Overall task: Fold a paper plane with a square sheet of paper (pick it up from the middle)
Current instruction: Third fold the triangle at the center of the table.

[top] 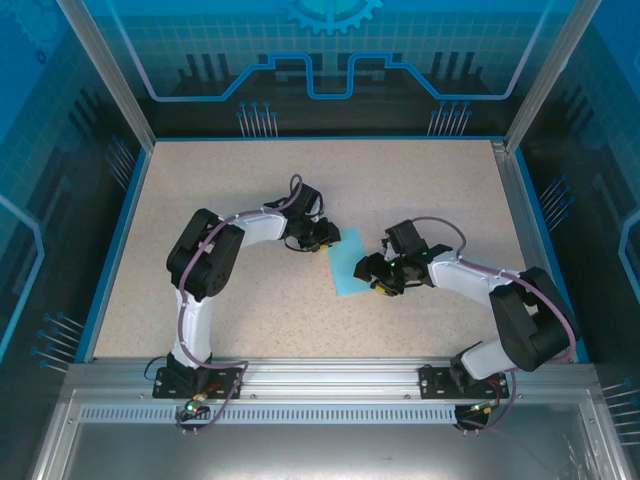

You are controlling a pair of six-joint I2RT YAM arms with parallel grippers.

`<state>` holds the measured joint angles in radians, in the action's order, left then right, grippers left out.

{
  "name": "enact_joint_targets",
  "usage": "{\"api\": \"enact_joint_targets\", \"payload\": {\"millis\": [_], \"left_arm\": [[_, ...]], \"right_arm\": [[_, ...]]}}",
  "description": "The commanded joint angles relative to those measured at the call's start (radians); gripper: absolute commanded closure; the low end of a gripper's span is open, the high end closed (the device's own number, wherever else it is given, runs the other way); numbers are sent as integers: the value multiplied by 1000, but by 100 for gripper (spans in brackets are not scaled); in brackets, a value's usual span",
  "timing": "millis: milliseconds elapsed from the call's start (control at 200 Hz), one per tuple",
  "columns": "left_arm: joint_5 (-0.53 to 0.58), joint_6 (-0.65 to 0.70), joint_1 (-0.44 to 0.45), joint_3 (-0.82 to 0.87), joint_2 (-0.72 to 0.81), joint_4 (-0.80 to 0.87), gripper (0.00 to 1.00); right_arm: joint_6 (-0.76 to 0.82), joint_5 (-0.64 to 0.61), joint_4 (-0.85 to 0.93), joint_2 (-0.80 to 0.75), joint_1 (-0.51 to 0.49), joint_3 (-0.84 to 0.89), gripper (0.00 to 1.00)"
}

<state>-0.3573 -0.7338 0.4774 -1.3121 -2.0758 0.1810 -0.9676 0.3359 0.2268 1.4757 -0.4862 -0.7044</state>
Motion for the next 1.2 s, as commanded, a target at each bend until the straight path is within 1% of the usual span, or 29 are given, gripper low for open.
{"api": "enact_joint_targets", "payload": {"millis": [0,130,275,485,655,760,865,960,1195], "left_arm": [[-2,-15,-8,22,-38,27,68],[-3,-13,-8,19,-37,32,69],[-6,-14,-9,17,-37,32,69],[-12,-17,-10,23,-36,26,69],[-15,-18,-9,27,-36,21,69],[-14,-18,-10,28,-36,21,69],[-15,-18,-11,27,-38,21,69],[-15,-18,-10,26,-40,22,69],[-15,-16,-10,28,-43,24,69]], "right_arm": [[-43,86,-39,54,-39,-13,42],[-63,113,-72,99,-79,-33,41],[-90,106,-102,124,-101,-37,41],[-132,50,-192,118,-86,-9,41],[-130,19,-192,127,-47,-21,41],[-117,10,-207,103,-43,-15,40],[-84,-25,-149,77,-43,-21,39],[-61,-53,-133,62,-35,-14,37],[-1,-69,-40,69,7,-44,36]]}}
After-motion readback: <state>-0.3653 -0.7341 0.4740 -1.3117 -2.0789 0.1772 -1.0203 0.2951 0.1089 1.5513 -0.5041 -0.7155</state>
